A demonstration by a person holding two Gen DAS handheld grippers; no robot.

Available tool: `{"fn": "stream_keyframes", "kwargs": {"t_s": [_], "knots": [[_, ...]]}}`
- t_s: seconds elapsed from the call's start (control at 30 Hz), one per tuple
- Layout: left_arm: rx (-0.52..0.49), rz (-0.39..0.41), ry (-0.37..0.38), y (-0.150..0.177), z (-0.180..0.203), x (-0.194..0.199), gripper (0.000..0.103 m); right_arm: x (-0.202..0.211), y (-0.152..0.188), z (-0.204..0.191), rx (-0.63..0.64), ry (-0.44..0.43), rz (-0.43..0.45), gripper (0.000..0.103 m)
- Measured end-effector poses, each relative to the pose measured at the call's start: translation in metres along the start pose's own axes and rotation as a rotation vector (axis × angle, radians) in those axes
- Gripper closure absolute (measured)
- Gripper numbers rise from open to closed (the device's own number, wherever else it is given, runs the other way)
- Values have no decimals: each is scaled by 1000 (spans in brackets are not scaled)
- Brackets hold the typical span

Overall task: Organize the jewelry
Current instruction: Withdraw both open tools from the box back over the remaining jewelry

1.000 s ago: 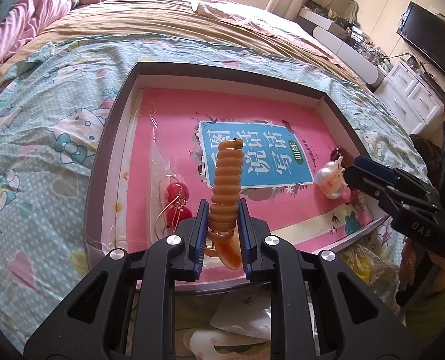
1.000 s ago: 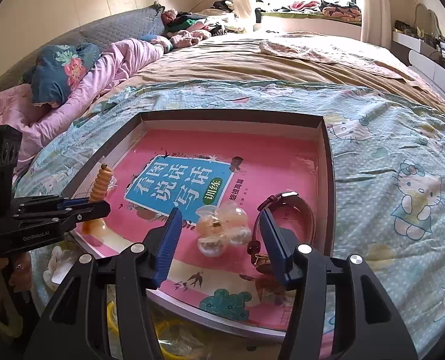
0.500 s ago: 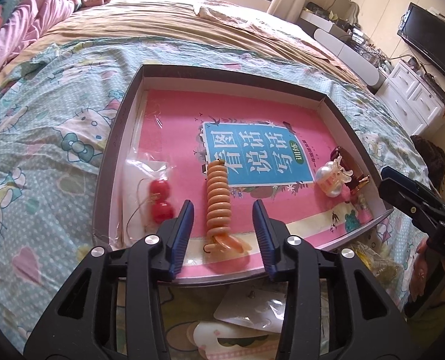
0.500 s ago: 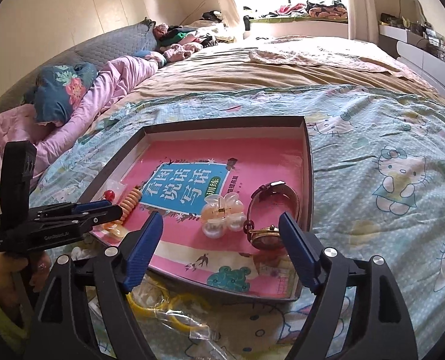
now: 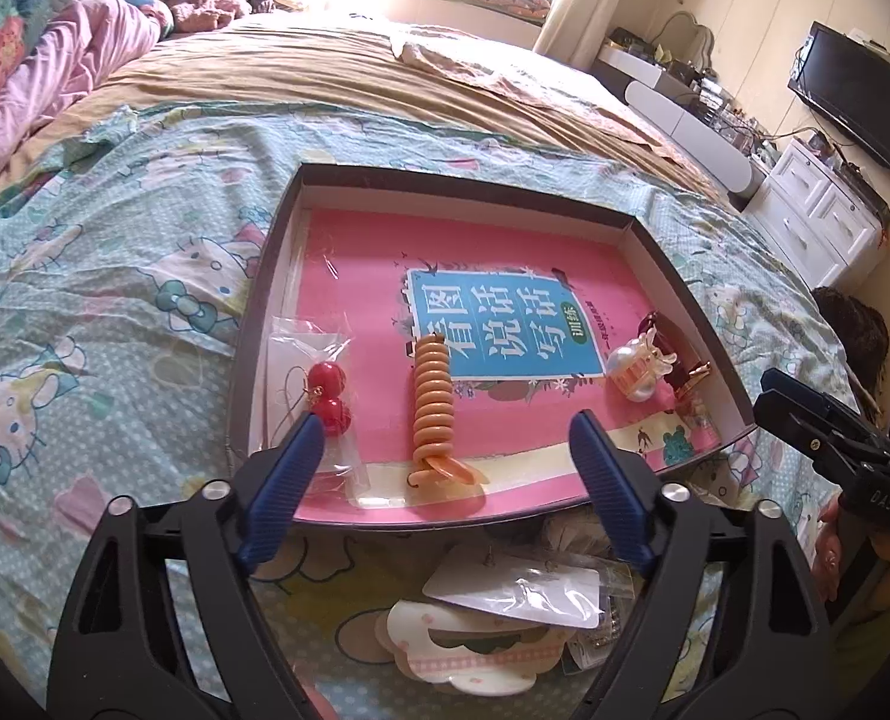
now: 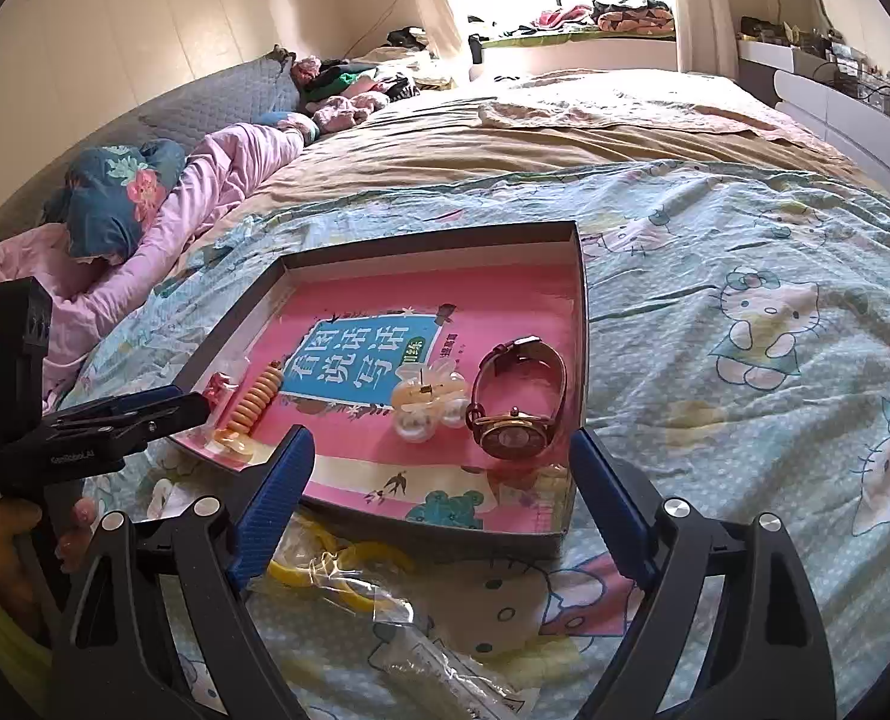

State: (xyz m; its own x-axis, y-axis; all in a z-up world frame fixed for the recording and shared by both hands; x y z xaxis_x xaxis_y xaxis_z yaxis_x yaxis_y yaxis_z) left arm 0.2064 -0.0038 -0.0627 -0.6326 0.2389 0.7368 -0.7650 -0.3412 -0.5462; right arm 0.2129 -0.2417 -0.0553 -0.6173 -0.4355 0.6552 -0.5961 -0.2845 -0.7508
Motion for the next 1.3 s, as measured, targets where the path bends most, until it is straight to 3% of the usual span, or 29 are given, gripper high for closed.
{"fn": "stream_keyframes", "kwargs": {"t_s": [0.07, 0.17, 1.3], "knots": [[7, 10, 2, -2, -1, 4, 15, 3, 0, 0, 0, 1, 3, 17], [10, 19, -3, -3, 0, 10, 10, 6, -2, 0, 2, 4, 8, 17], [-32, 122, -11, 11, 9, 80, 10, 74, -15, -26, 72, 7, 109, 17]]}}
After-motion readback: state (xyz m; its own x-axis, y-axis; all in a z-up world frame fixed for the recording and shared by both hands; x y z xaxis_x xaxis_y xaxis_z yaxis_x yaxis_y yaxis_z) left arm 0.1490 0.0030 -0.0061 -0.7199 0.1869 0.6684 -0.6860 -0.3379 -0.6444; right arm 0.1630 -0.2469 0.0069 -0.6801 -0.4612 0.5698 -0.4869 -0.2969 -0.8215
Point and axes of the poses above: each gripper's, at about its wrist camera, not at the fingertips, and x roughly against the way its jaws point, z to its right, y to its underside, the point moved 5 cm from there along -x, roughly the way its jaws point, and after that the axes turned 14 degrees about x, right-handed, at the moved point
